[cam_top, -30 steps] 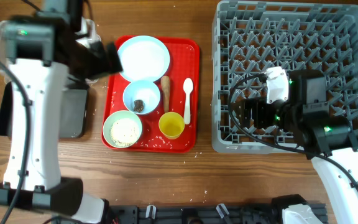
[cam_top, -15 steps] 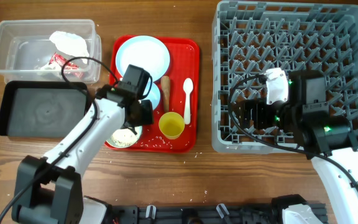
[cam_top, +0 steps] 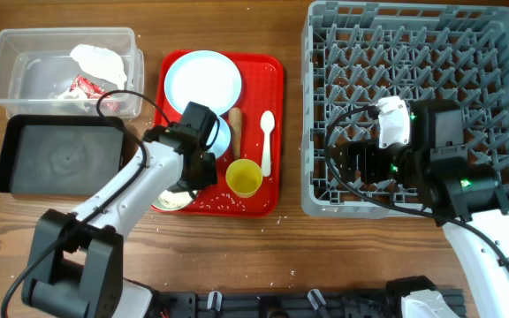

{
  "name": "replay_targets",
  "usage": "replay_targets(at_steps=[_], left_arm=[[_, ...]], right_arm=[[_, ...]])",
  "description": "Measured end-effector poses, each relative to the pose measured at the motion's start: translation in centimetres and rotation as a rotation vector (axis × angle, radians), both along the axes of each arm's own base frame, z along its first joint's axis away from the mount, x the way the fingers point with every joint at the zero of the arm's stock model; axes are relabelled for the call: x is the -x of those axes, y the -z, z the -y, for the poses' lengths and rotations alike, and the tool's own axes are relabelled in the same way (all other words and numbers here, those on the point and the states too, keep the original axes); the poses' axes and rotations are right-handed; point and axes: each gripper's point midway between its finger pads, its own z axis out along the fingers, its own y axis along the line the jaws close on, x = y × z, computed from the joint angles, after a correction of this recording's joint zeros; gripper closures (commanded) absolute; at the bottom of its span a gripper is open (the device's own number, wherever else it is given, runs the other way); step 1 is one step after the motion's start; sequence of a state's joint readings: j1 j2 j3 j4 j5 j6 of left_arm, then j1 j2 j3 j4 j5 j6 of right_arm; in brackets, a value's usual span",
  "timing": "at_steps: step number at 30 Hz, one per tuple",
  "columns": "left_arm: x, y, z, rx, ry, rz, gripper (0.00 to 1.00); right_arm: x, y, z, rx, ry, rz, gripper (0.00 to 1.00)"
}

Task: Sort waste into correct bins and load items into the dishwasher rack
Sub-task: 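Tip the green bowl over the black tray to pour out the rice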

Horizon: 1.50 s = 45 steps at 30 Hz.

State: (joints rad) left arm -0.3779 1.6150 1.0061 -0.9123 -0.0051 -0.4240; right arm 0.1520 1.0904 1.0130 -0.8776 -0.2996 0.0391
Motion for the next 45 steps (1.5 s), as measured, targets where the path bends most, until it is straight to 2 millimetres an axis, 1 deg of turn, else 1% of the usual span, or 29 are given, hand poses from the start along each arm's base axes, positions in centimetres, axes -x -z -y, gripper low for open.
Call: replay_targets(at_steps=[1, 2, 3, 5, 6, 7, 8, 10, 11, 12, 13, 14, 15, 17, 18, 20, 21, 23, 24, 25, 27, 28, 29, 31, 34, 37, 45], left_arm=[[0.0, -1.5, 0.0, 0.001, -0.005, -0.021, 0.96], [-0.5, -3.2, 0.3, 0.021, -0.010, -0.012, 0.96], [-1.5, -5.1, 0.7, 0.042, -0.015, 0.020, 0.96], [-3.2, -8.0, 0.5, 0.076, -0.039, 0.083, 0.96], [-4.4, -9.9, -0.1, 0.099, -0.059, 0.134, 0.96], [-5.1, -11.0, -1.1, 0.114, -0.086, 0.172, 0.96], [-5.6, -11.9, -2.7, 0.125, -0.125, 0.195, 0.96], [-6.1, -12.1, -5.7, 0.144, -0.207, 0.200, 0.96], [-7.3, -12.5, -10.1, 0.190, -0.311, 0.246, 0.96], [-7.8, -12.7, -11.2, 0.236, -0.339, 0.268, 0.96], [-8.9, -13.2, -13.3, 0.303, -0.385, 0.323, 0.96], [-9.2, -13.2, -16.2, 0.358, -0.456, 0.353, 0.96], [-9.0, -12.7, -19.1, 0.418, -0.528, 0.364, 0.96], [-9.3, -12.1, -20.9, 0.540, -0.557, 0.380, 0.96], [-9.9, -11.6, -21.7, 0.614, -0.568, 0.397, 0.96], [-10.6, -9.9, -23.4, 0.711, -0.601, 0.410, 0.96], [-11.0, -8.6, -24.4, 0.760, -0.623, 0.409, 0.96], [-11.6, -7.2, -24.6, 0.851, -0.637, 0.404, 0.96], [-11.7, -7.1, -24.3, 0.882, -0.636, 0.401, 0.96], [-12.1, -7.6, -23.7, 0.955, -0.625, 0.410, 0.96], [-12.5, -9.3, -22.8, 1.077, -0.596, 0.446, 0.96], [-12.7, -11.2, -22.2, 1.187, -0.567, 0.480, 0.96], [-12.6, -12.6, -22.1, 1.273, -0.561, 0.500, 0.96], [-12.0, -14.1, -22.8, 1.368, -0.587, 0.526, 0.96], [-10.8, -15.1, -24.4, 1.444, -0.667, 0.534, 0.96], [-10.3, -15.5, -25.0, 1.474, -0.705, 0.534, 0.96], [-9.9, -15.6, -24.6, 1.510, -0.755, 0.486, 0.96]], right_arm=[[0.0, 0.0, 0.0, 0.000, 0.000, 0.001, 0.00], [0.0, 0.0, 0.0, 0.000, 0.000, 0.001, 0.00], [0.0, 0.0, 0.0, 0.000, 0.000, 0.000, 0.00], [0.0, 0.0, 0.0, 0.000, 0.000, 0.000, 0.00], [0.0, 0.0, 0.0, 0.000, 0.000, 0.000, 0.00], [0.0, 0.0, 0.0, 0.000, 0.000, 0.000, 0.01], [0.0, 0.0, 0.0, 0.000, 0.000, 0.000, 0.00], [0.0, 0.0, 0.0, 0.000, 0.000, 0.001, 0.00], [-0.1, 0.0, 0.0, -0.001, 0.000, 0.003, 0.00], [-0.1, -0.1, 0.0, -0.001, 0.000, 0.007, 0.00], [-0.2, -0.2, 0.0, -0.002, 0.000, 0.012, 0.00], [-0.3, -0.2, 0.0, -0.002, 0.000, 0.013, 0.00], [-0.3, -0.2, -0.1, -0.003, 0.000, 0.017, 0.00], [-0.5, -0.3, -0.1, -0.004, 0.000, 0.023, 0.00], [-0.5, -0.3, -0.1, -0.004, 0.000, 0.024, 0.00], [-0.5, -0.3, -0.1, -0.004, 0.000, 0.024, 0.00], [-0.5, -0.3, -0.1, -0.004, 0.000, 0.024, 0.00], [-0.5, -0.3, -0.1, -0.004, 0.000, 0.025, 0.00], [-0.5, -0.3, -0.1, -0.004, 0.000, 0.024, 0.00], [-0.5, -0.3, -0.1, -0.004, 0.000, 0.025, 0.00], [-0.5, -0.3, -0.1, -0.004, 0.000, 0.023, 0.00], [-0.5, -0.3, -0.1, -0.003, 0.000, 0.022, 0.00], [-0.3, -0.2, 0.0, -0.002, 0.000, 0.014, 0.00], [-0.2, -0.1, 0.0, -0.002, 0.000, 0.010, 0.00], [-0.2, -0.1, 0.0, -0.001, 0.000, 0.009, 0.00], [-0.2, -0.1, 0.0, -0.001, 0.000, 0.009, 0.00], [-0.2, -0.1, 0.0, -0.002, 0.001, 0.008, 0.00]])
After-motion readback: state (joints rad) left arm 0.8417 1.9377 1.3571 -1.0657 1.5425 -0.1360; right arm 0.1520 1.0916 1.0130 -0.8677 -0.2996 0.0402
